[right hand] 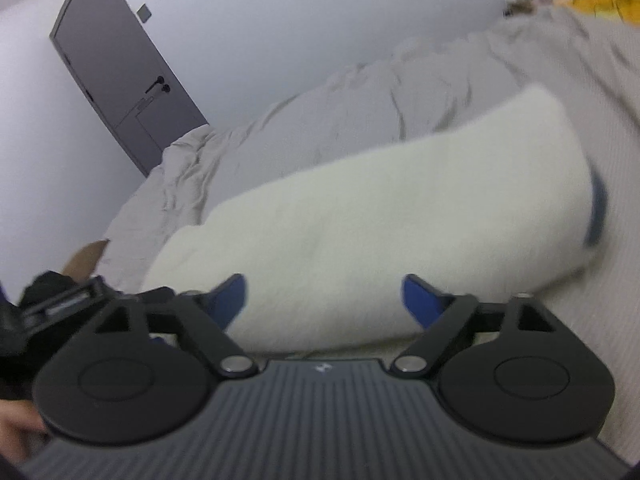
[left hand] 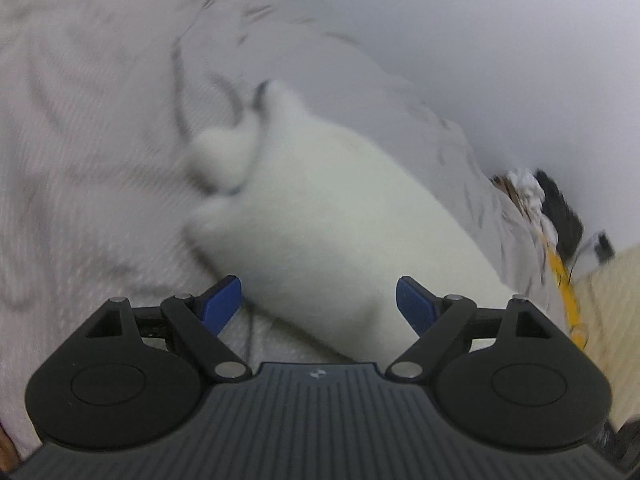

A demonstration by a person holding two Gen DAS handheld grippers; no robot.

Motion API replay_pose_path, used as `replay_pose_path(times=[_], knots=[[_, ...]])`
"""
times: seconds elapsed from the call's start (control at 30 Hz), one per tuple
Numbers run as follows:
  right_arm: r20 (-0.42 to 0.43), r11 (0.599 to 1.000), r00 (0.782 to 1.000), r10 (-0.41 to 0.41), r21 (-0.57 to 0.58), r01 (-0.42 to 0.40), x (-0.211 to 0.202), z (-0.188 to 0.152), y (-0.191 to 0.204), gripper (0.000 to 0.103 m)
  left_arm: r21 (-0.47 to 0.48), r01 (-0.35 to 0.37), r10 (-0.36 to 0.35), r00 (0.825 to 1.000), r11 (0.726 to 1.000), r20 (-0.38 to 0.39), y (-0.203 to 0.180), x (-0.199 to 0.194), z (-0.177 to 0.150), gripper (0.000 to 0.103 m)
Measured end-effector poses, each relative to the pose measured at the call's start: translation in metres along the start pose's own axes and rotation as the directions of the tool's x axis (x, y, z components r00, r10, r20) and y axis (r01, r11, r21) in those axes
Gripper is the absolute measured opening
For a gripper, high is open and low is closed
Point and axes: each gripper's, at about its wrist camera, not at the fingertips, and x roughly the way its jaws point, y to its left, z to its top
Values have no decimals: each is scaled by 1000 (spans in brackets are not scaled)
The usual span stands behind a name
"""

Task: Fold large clothes
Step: 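Grasp both ends of the folded sweater with the left and right grippers, then lift the folded sweater with both grippers and carry it toward the yellow pillow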

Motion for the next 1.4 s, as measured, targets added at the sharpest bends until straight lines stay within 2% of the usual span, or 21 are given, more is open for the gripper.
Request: replay_pose_path(times=[0.03,0.2,0.3,0.43,0.5,0.57,0.73,0.87,0.93,0.97,1.03,1.13,1.23,1.4], knots=[[-13,999,1000,12,34,-12,1,-1,-3,103,-51,17,-18,1000,999,-16,7,2,2,88],[-81,971,991,105,223,-85,14,-8,-21,103,-249,80,-102,992,965,-77,37,16,3,88],[-104,922,981,163,370,-114,27,-15,-38,103,-294,87,-113,991,952,-73,46,22,4,88],[-110,821,972,210,559,-114,47,-28,-63,103,-329,110,-135,989,938,-53,49,33,8,87],[-89,790,975,204,603,-111,53,-28,-73,103,-327,116,-134,990,938,-34,46,40,13,87],[-49,778,982,182,619,-113,54,-25,-79,103,-334,115,-130,991,935,-24,45,46,17,87],[55,774,998,36,630,-63,46,-17,-92,103,-315,100,-99,995,944,17,39,54,24,83],[121,779,990,-79,627,-14,43,-11,-106,99,-261,80,-71,996,962,45,31,58,34,73],[114,779,989,-98,627,5,49,-8,-110,84,-225,74,-63,996,971,59,25,58,38,67],[107,783,988,-108,622,18,51,-6,-110,82,-204,73,-61,996,976,66,21,57,40,65],[117,790,988,-105,613,11,51,-4,-108,70,-168,71,-58,995,983,83,15,54,41,61],[132,824,985,-112,566,18,44,-1,-98,54,-130,66,-53,994,989,100,7,48,43,57],[157,857,981,-110,515,13,33,0,-87,48,-99,64,-52,991,993,123,2,38,41,55],[197,900,976,-94,436,-2,7,-1,-70,46,-72,92,-81,986,993,146,2,8,34,55]])
